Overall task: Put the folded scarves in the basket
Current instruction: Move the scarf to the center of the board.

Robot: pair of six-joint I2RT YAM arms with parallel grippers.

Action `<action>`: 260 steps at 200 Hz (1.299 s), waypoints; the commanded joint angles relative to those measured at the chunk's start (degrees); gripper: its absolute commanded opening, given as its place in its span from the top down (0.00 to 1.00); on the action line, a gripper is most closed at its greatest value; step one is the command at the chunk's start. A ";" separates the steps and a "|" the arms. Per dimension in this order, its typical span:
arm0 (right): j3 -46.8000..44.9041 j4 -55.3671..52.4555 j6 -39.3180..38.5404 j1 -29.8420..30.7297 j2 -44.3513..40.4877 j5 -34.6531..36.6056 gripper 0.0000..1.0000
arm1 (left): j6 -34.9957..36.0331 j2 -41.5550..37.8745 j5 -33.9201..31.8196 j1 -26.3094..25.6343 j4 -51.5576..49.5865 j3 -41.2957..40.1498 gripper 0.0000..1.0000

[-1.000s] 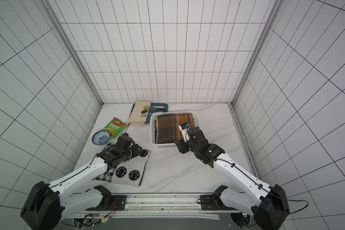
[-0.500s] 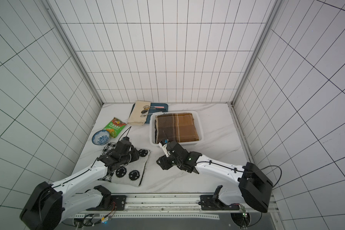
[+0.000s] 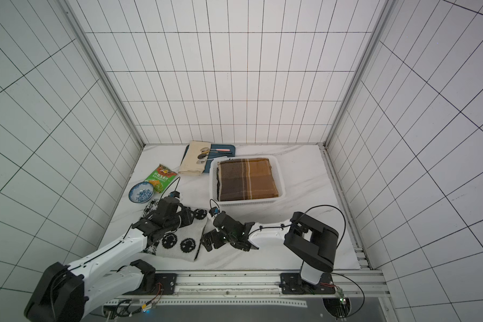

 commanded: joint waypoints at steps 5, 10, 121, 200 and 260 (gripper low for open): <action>4.00 3.66 1.22 0.77 3.32 0.66 0.01 | 0.83 -1.19 1.47 -0.01 1.42 -0.83 0.70; 4.52 3.77 1.22 0.78 4.06 0.28 0.01 | 0.83 -1.12 1.75 -0.01 1.39 -0.76 0.70; 4.52 2.40 -0.12 0.37 8.80 -0.20 0.97 | 0.47 -2.14 2.70 -0.71 1.61 -1.24 0.71; -13.00 -22.47 -3.13 -3.73 -16.06 0.74 0.91 | -0.59 -4.17 3.43 -1.65 -0.52 -1.46 0.65; -22.53 -30.22 -2.83 -16.24 -38.77 -0.09 0.80 | -2.23 -3.99 3.75 -5.27 0.07 -3.48 0.56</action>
